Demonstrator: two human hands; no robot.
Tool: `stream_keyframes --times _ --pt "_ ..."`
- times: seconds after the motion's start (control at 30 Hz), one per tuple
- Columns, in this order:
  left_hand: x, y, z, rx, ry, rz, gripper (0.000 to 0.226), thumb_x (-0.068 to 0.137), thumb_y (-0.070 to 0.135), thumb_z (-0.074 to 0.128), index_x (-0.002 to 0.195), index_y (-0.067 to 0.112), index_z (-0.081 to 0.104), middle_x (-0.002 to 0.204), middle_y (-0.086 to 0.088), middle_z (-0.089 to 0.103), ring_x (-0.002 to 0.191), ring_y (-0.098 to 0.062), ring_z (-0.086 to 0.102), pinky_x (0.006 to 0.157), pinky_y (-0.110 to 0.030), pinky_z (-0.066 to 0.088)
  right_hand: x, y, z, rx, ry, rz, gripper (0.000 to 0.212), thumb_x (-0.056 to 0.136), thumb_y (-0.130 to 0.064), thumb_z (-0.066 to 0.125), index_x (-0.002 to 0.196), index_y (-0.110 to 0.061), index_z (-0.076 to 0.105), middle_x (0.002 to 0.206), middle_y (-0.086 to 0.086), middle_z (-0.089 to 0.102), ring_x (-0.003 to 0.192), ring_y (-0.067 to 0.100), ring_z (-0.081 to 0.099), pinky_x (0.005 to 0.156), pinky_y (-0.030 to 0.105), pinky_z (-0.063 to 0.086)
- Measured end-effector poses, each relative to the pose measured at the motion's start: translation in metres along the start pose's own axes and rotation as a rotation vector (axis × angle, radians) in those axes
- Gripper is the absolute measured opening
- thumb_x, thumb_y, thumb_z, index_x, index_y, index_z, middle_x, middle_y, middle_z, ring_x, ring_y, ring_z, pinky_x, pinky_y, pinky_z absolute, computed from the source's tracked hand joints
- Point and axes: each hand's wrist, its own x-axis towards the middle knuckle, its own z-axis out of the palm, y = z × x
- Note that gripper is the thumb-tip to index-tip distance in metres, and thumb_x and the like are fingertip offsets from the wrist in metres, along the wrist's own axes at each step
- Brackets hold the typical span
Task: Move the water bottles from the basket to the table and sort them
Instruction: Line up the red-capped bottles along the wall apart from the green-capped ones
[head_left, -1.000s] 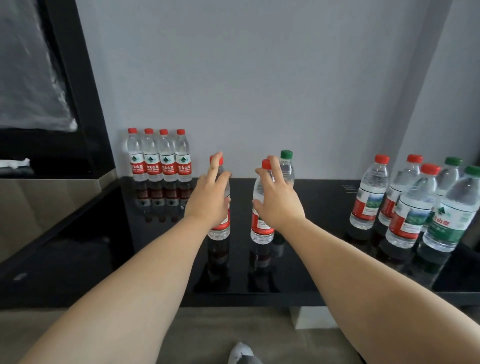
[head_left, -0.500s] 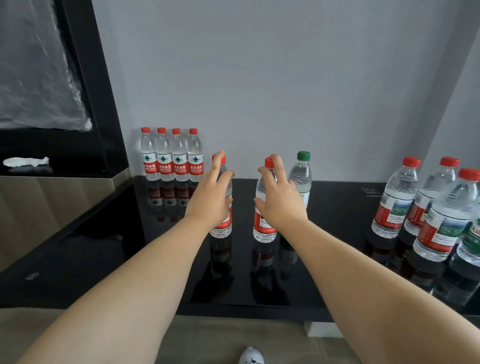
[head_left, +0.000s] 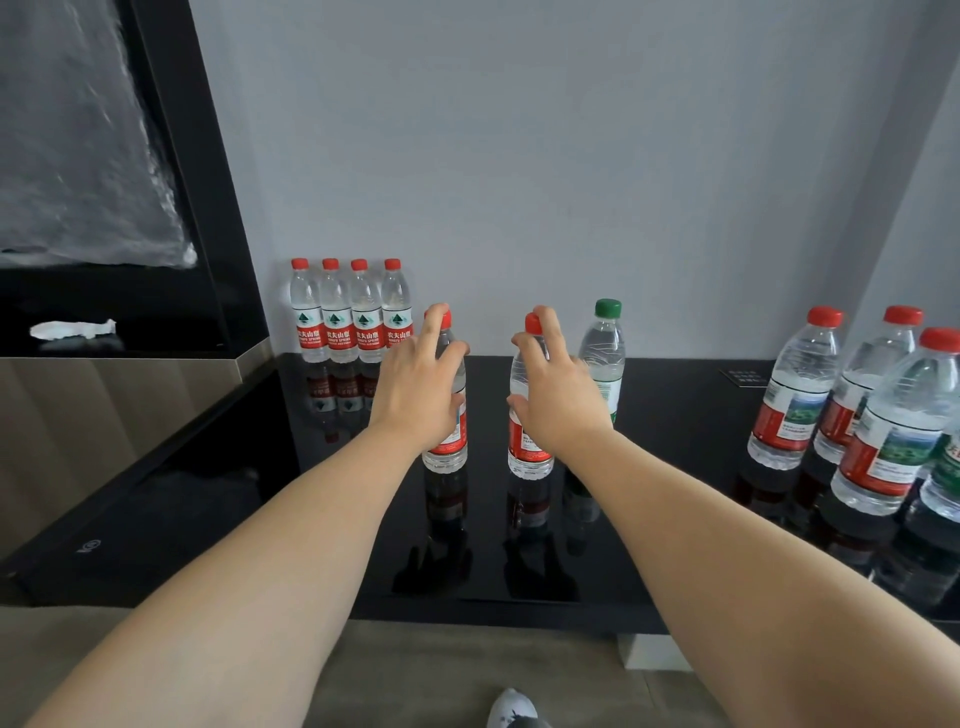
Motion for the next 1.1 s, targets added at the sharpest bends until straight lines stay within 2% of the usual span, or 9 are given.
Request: stream_keyframes --times 0.17,0.3,0.4,0.53,0.63,0.7,0.8,0.9,1.1 --pt "-0.002 -0.002 -0.009 0.102 -0.015 0.008 0.075 0.065 0.033 0.093 0.129 0.027 0.054 0.16 -0.008 0.021 0.122 -0.032 0.051 0.106 -0.047 0.045 -0.001 -0.002 -0.004 -0.104 0.008 -0.055 0.072 0.09 -0.031 0.078 0.147 -0.025 0.034 0.166 -0.004 -0.003 0.12 0.038 0.052 0.081 0.05 0.062" --pt "-0.003 -0.006 -0.018 0.133 -0.054 -0.004 0.081 0.068 0.031 0.093 0.137 0.027 0.051 0.161 -0.009 0.021 0.134 -0.032 0.044 0.11 -0.048 0.043 0.004 0.001 -0.015 -0.301 0.033 -0.128 0.071 0.087 -0.042 0.078 0.142 -0.024 0.037 0.161 0.004 0.013 0.13 0.034 0.04 0.1 0.048 0.047" --pt "-0.003 -0.009 -0.023 0.114 -0.084 -0.011 0.09 0.067 0.023 0.093 0.144 0.025 0.046 0.161 -0.01 0.018 0.134 -0.033 0.045 0.109 -0.048 0.046 0.006 0.0 -0.017 -0.327 0.015 -0.144 0.071 0.084 -0.038 0.082 0.139 -0.021 0.04 0.159 0.007 0.016 0.124 0.033 0.044 0.102 0.045 0.045" --pt "-0.004 -0.009 -0.029 0.087 -0.106 -0.008 0.092 0.068 0.021 0.094 0.146 0.021 0.046 0.159 -0.008 0.016 0.137 -0.032 0.042 0.107 -0.048 0.05 0.004 -0.008 -0.016 -0.241 -0.039 -0.122 0.072 0.082 -0.017 0.082 0.14 -0.021 0.04 0.16 0.007 0.01 0.116 0.033 0.046 0.097 0.045 0.051" --pt "-0.006 -0.008 -0.031 0.04 -0.098 -0.013 0.082 0.067 0.022 0.094 0.137 0.017 0.052 0.156 -0.008 0.018 0.135 -0.031 0.043 0.1 -0.046 0.054 0.002 -0.014 -0.019 -0.202 -0.079 -0.118 0.083 0.08 -0.006 0.076 0.149 -0.025 0.034 0.161 0.006 0.003 0.116 0.033 0.044 0.091 0.045 0.054" --pt "-0.006 -0.007 -0.033 0.0 -0.076 -0.014 0.066 0.07 0.027 0.092 0.124 0.017 0.056 0.153 -0.008 0.022 0.129 -0.031 0.047 0.094 -0.043 0.057 0.002 -0.015 -0.021 -0.185 -0.095 -0.109 0.083 0.079 -0.006 0.076 0.149 -0.023 0.036 0.159 0.005 0.003 0.116 0.033 0.043 0.085 0.044 0.056" --pt "-0.006 -0.002 -0.033 -0.063 -0.041 0.0 0.05 0.075 0.035 0.089 0.107 0.016 0.056 0.148 -0.009 0.027 0.123 -0.031 0.052 0.092 -0.044 0.056 0.004 -0.015 -0.023 -0.13 -0.101 -0.087 0.061 0.085 -0.014 0.072 0.14 -0.02 0.045 0.155 0.004 0.006 0.113 0.033 0.047 0.078 0.043 0.057" --pt "-0.006 0.002 -0.031 -0.075 -0.003 -0.015 0.047 0.08 0.033 0.087 0.11 0.013 0.056 0.149 -0.013 0.03 0.123 -0.033 0.053 0.095 -0.045 0.056 0.005 -0.014 -0.023 -0.09 -0.074 -0.09 0.05 0.09 -0.024 0.076 0.13 -0.02 0.045 0.153 0.006 0.009 0.107 0.035 0.054 0.078 0.045 0.059" --pt "-0.006 -0.005 -0.033 -0.095 0.006 -0.064 0.057 0.076 0.023 0.091 0.121 0.016 0.056 0.148 -0.008 0.03 0.115 -0.03 0.058 0.088 -0.043 0.06 0.005 -0.015 -0.023 -0.101 -0.073 -0.098 0.058 0.086 -0.013 0.079 0.131 -0.025 0.044 0.154 0.005 0.006 0.1 0.034 0.057 0.072 0.043 0.058"
